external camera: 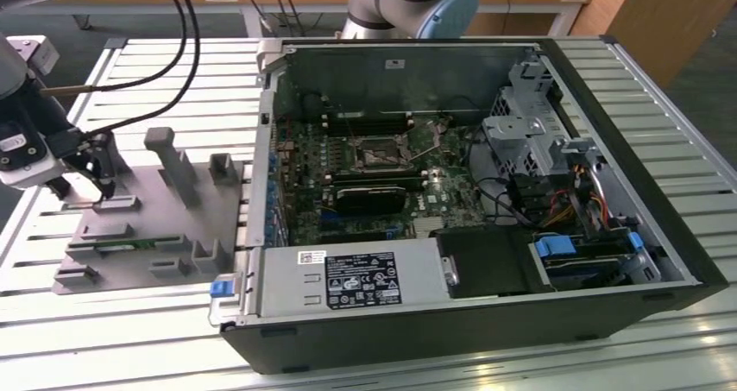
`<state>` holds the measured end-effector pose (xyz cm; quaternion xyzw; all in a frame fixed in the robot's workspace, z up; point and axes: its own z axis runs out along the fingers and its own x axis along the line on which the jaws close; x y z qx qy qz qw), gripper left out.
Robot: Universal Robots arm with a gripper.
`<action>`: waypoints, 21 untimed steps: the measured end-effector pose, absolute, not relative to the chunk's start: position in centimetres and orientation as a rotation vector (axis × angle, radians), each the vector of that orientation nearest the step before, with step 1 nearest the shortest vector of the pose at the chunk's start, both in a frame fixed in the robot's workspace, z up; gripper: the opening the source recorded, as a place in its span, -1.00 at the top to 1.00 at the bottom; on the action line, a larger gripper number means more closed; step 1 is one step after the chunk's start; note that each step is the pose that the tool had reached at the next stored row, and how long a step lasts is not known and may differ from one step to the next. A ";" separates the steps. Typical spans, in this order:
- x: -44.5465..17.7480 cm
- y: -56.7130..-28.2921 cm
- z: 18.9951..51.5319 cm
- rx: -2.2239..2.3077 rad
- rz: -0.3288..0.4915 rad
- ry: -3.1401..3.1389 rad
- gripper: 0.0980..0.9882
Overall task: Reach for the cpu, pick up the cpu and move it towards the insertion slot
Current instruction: 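Pick up the cpu and move it towards the insertion slot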
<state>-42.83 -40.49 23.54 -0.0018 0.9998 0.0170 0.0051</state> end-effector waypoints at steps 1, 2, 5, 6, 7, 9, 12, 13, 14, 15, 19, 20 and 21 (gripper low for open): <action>-42.8 -40.5 23.6 -0.006 0.053 3.131 0.00; -42.8 -40.5 23.7 -0.006 0.053 3.131 0.00; -42.8 -40.5 24.0 -0.006 0.053 3.131 0.00; -42.8 -40.5 24.1 -0.006 0.053 3.131 0.00; -42.8 -40.5 24.1 -0.006 0.053 3.131 0.00; -42.8 -40.5 24.3 -0.006 0.053 3.131 0.00; -42.8 -40.5 24.5 -0.006 0.053 3.131 0.00; -42.8 -40.5 24.5 -0.006 0.053 3.131 0.00; -42.8 -40.5 24.6 -0.006 0.053 3.131 0.00; -42.8 -40.5 24.6 -0.006 0.053 3.131 0.00; -42.8 -40.5 24.8 -0.006 0.053 3.131 0.00; -42.8 -40.5 24.9 -0.006 0.053 3.131 0.00; -42.8 -40.5 24.9 -0.006 0.053 3.131 0.00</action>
